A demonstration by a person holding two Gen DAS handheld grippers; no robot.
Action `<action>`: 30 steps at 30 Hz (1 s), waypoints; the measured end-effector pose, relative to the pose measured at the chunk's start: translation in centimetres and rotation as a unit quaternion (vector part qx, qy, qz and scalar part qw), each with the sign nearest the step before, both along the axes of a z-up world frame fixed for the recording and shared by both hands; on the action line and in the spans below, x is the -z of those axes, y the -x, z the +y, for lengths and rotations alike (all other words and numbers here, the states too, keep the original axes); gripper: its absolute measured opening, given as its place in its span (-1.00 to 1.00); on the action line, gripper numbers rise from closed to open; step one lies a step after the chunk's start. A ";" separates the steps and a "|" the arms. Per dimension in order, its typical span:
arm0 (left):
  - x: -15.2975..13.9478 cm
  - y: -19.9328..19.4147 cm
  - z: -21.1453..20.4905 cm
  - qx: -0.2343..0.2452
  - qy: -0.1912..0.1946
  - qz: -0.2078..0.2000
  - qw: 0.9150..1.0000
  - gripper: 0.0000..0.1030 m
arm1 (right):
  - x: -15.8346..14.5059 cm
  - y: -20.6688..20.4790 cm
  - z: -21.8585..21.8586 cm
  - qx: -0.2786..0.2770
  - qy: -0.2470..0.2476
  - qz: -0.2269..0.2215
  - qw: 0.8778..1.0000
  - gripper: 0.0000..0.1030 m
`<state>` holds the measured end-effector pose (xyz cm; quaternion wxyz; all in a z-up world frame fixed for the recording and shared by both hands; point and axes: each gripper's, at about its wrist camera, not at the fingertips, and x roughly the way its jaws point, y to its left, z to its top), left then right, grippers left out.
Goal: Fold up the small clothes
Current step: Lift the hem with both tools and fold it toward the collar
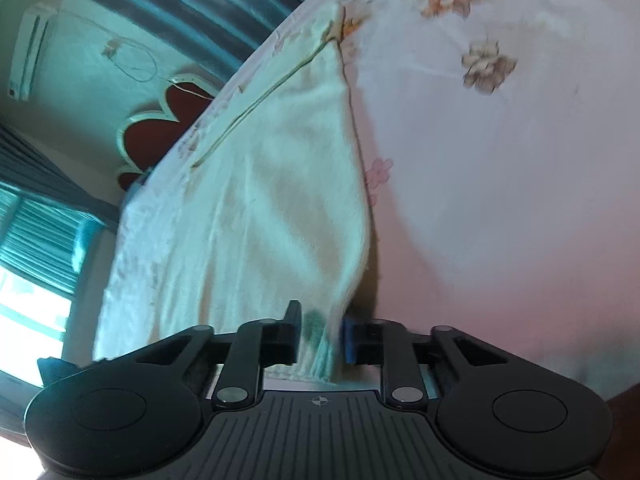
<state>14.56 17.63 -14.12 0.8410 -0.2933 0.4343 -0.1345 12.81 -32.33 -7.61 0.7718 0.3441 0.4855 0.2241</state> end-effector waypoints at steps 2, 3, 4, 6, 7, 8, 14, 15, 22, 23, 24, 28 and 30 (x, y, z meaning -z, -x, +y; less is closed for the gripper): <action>0.0 0.0 -0.2 -0.007 -0.010 -0.001 1.000 -0.89 | -0.3 -0.1 0.1 -0.006 -0.010 -0.011 1.000 -0.93; -0.2 0.3 -0.2 -0.015 -0.015 -0.007 1.000 -0.89 | -0.7 0.0 0.0 -0.006 -0.010 -0.022 1.000 -0.93; -0.5 0.6 -0.1 -0.021 -0.017 -0.017 0.999 -0.89 | -1.2 0.3 -0.1 -0.003 -0.006 -0.035 0.999 -0.93; -1.1 1.4 -0.1 -0.033 -0.026 -0.036 0.998 -0.89 | -2.1 0.5 -0.4 -0.001 -0.008 -0.060 0.998 -0.94; -1.1 1.4 -0.2 -0.032 -0.044 -0.030 0.998 -0.89 | -2.2 0.4 -0.3 -0.006 0.003 -0.062 0.998 -0.94; -0.7 1.3 -0.3 -0.030 -0.056 -0.021 0.998 -0.89 | -1.9 0.0 -0.1 -0.015 0.024 -0.054 0.998 -0.94; -2.9 0.6 0.6 -0.063 -0.014 -0.062 0.996 -0.90 | -4.6 -1.1 -0.5 -0.002 0.015 -0.098 0.995 -0.94; -3.5 0.1 0.6 -0.065 -0.013 -0.072 0.995 -0.90 | -5.5 -1.7 -0.4 -0.002 0.020 -0.110 0.994 -0.94; -7.4 -8.5 0.6 -0.071 0.005 -0.124 0.990 -0.90 | -9.7 -9.9 0.9 0.032 0.037 -0.161 0.986 -0.94; -7.7 -10.5 0.6 -0.071 0.003 -0.128 0.989 -0.90 | -9.9 -11.7 1.2 0.038 0.039 -0.161 0.985 -0.94; -7.9 -12.2 0.6 -0.073 0.002 -0.129 0.989 -0.90 | -10.1 -13.6 1.5 0.045 0.041 -0.162 0.985 -0.94; -7.9 -19.4 1.2 -0.081 0.010 -0.129 0.988 -0.90 | -9.7 -20.5 2.4 0.067 0.045 -0.148 0.986 -0.94; -7.7 -22.5 1.4 -0.080 0.015 -0.127 0.989 -0.90 | -9.1 -23.7 2.7 0.075 0.043 -0.138 0.987 -0.94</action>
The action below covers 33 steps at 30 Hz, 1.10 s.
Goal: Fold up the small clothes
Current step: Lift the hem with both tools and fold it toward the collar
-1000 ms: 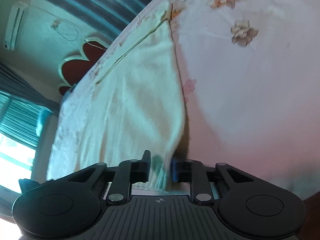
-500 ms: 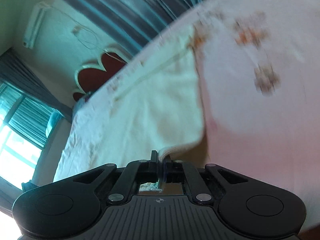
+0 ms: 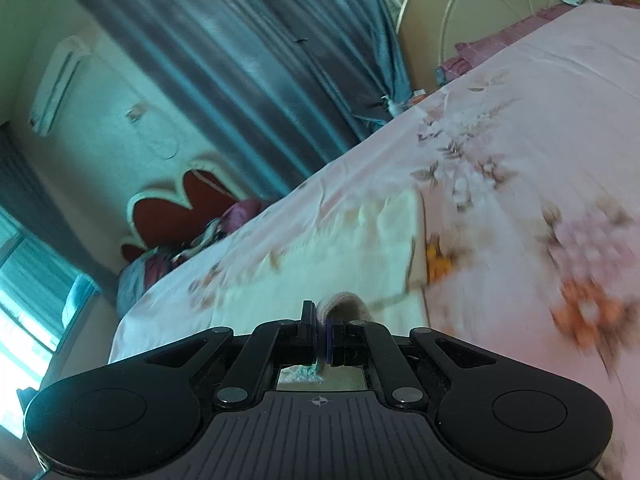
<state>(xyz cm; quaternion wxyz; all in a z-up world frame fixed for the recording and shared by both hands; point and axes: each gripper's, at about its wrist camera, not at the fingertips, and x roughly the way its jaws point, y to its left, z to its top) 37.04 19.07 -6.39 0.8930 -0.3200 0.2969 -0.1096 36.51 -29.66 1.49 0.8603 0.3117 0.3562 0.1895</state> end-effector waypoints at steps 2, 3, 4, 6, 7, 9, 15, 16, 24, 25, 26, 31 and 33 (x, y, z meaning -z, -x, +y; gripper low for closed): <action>0.3 -3.2 0.2 0.005 0.001 0.004 1.000 -0.90 | 0.8 -3.1 0.2 0.006 -0.002 0.008 1.000 -0.94; 0.6 -4.5 0.2 0.008 -0.001 0.009 1.000 -0.90 | 1.2 -4.4 0.4 0.009 -0.003 0.013 1.000 -0.94; 0.8 -5.5 0.4 0.010 -0.004 0.015 1.000 -0.90 | 1.7 -5.7 0.4 0.012 -0.006 0.018 1.000 -0.94; 1.8 -8.2 0.4 0.015 -0.011 0.028 0.999 -0.90 | 2.8 -8.2 0.4 0.015 -0.011 0.034 0.999 -0.94; 2.2 -9.1 0.5 0.016 -0.015 0.034 0.999 -0.90 | 3.4 -9.4 0.5 0.015 -0.013 0.043 0.999 -0.94; 3.2 -11.0 0.7 0.017 -0.019 0.047 0.999 -0.90 | 4.5 -11.4 0.7 0.016 -0.013 0.058 0.998 -0.94; 5.5 -15.5 1.1 0.031 -0.024 0.075 0.996 -0.89 | 8.0 -15.8 1.1 0.024 -0.022 0.096 0.995 -0.93; 5.8 -16.0 1.1 0.034 -0.023 0.075 0.996 -0.86 | 8.2 -16.2 1.1 0.024 -0.022 0.092 0.995 -0.93; 4.1 -16.3 2.4 0.009 -0.010 0.006 1.000 0.36 | 6.9 -17.0 0.3 0.053 -0.002 0.031 0.998 0.56; 4.0 -16.5 2.4 0.019 -0.028 0.011 0.999 0.25 | 6.7 -17.1 0.5 0.043 0.015 0.027 0.999 0.55; 3.9 -16.8 2.1 0.029 -0.048 0.017 0.998 0.08 | 6.5 -17.2 0.9 0.028 0.036 0.021 0.999 0.37; 4.5 -18.4 -0.6 0.098 -0.168 0.048 0.980 -0.26 | 7.7 -18.2 3.7 -0.032 0.133 0.037 0.990 -0.15; 5.0 -18.7 -1.8 0.118 -0.208 0.062 0.969 -0.53 | 8.6 -17.9 4.9 -0.051 0.170 0.045 0.983 -0.15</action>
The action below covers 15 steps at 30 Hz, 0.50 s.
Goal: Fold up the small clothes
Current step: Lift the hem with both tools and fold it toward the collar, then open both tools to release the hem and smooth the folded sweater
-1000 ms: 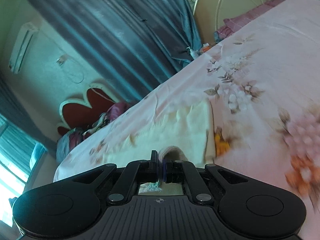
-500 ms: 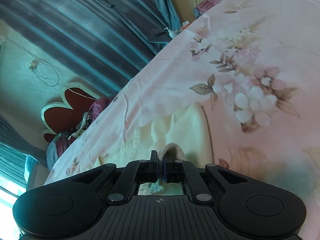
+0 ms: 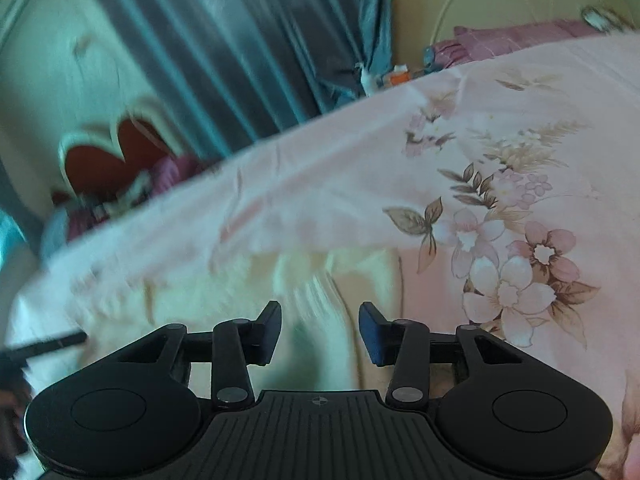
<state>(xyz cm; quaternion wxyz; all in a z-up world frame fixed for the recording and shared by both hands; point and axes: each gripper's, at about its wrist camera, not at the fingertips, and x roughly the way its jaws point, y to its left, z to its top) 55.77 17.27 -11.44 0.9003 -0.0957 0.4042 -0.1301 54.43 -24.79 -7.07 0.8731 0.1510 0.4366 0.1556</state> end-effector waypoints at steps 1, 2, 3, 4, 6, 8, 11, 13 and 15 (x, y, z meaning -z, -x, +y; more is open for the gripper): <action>0.3 0.0 -0.6 0.009 -0.021 0.004 1.000 -0.67 | 0.4 0.0 0.5 -0.010 0.017 0.004 1.000 -0.15; 0.4 0.1 -0.8 0.012 -0.029 0.003 1.000 -0.77 | 0.6 0.1 1.1 -0.021 0.037 0.006 0.999 -0.36; 0.4 0.1 -0.9 0.012 -0.030 0.000 0.999 -0.87 | 0.7 0.3 1.5 -0.030 0.052 0.004 0.998 -0.61; 0.3 0.2 -0.8 0.008 -0.028 -0.004 1.000 -0.94 | 0.7 0.5 1.7 -0.036 0.058 -0.001 0.998 -0.71; 0.0 0.5 -0.4 -0.005 -0.016 -0.021 1.000 -0.94 | 0.3 1.0 1.7 -0.034 0.066 -0.015 0.997 -0.97; -0.4 0.8 0.0 -0.016 -0.006 -0.037 0.999 -0.95 | -0.4 1.3 1.3 -0.024 0.068 -0.037 0.997 -0.97; -1.3 0.8 0.1 -0.021 0.001 -0.059 0.998 -0.95 | -1.4 1.5 0.9 -0.009 0.061 -0.067 0.996 -0.97; -1.7 0.5 -0.1 -0.022 0.005 -0.064 0.998 -0.95 | -1.7 1.4 1.0 -0.004 0.060 -0.076 0.995 -0.97; -1.8 0.2 -0.1 -0.026 0.008 -0.068 0.997 -0.95 | -1.9 1.0 1.1 0.001 0.060 -0.082 0.995 -0.97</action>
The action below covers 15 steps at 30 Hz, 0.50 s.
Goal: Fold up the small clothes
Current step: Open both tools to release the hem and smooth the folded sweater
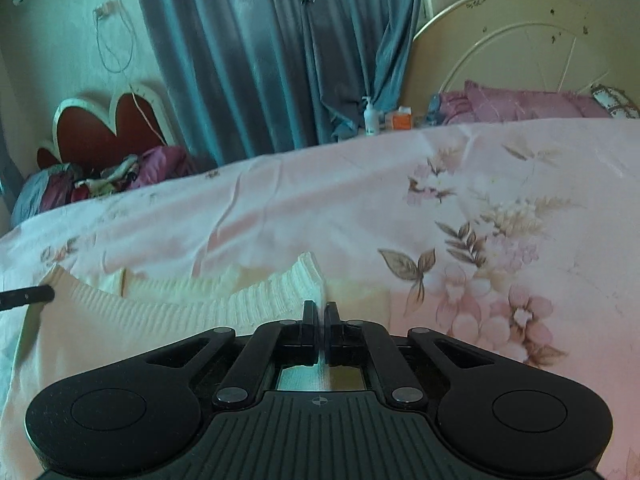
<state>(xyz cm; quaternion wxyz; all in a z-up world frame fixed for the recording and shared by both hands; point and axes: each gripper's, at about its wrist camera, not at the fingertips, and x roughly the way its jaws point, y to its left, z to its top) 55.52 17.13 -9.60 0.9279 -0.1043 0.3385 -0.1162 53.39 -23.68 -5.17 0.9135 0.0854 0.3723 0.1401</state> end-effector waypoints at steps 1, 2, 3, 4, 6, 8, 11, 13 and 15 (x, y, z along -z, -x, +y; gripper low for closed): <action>0.1 -0.2 0.0 0.000 0.000 0.003 1.000 -0.95 | 0.1 -0.3 0.1 0.002 0.000 0.003 1.000 -0.97; 0.3 -0.5 -0.1 -0.002 -0.006 0.008 1.000 -0.95 | 0.3 -0.6 0.1 0.005 0.001 0.006 1.000 -0.97; 0.7 -0.9 -0.1 -0.004 -0.009 0.014 1.000 -0.95 | 0.7 -0.8 0.1 0.009 0.000 0.012 1.000 -0.97; 1.3 -1.3 -0.1 -0.006 -0.004 0.023 1.000 -0.95 | 1.4 -1.3 0.1 0.014 -0.004 0.022 1.000 -0.97; 2.8 -2.2 0.1 -0.014 0.002 0.042 0.999 -0.95 | 3.1 -2.3 0.2 0.026 0.000 0.054 0.998 -0.97; 3.8 -2.6 0.3 -0.020 0.019 0.049 0.998 -0.94 | 3.6 -2.7 0.3 0.034 -0.005 0.060 0.998 -0.97; 2.8 -2.3 0.7 -0.037 0.019 0.052 0.998 -0.66 | 2.1 -2.4 0.2 0.078 0.010 0.061 0.995 -0.78; 1.0 -0.3 0.0 -0.051 -0.031 0.013 0.998 -0.48 | 0.0 -0.2 0.8 0.079 0.020 0.004 0.997 -0.19; -0.1 1.1 -1.7 -0.028 -0.029 -0.003 0.999 -0.46 | -0.5 1.0 3.0 0.022 0.010 0.005 1.000 -0.19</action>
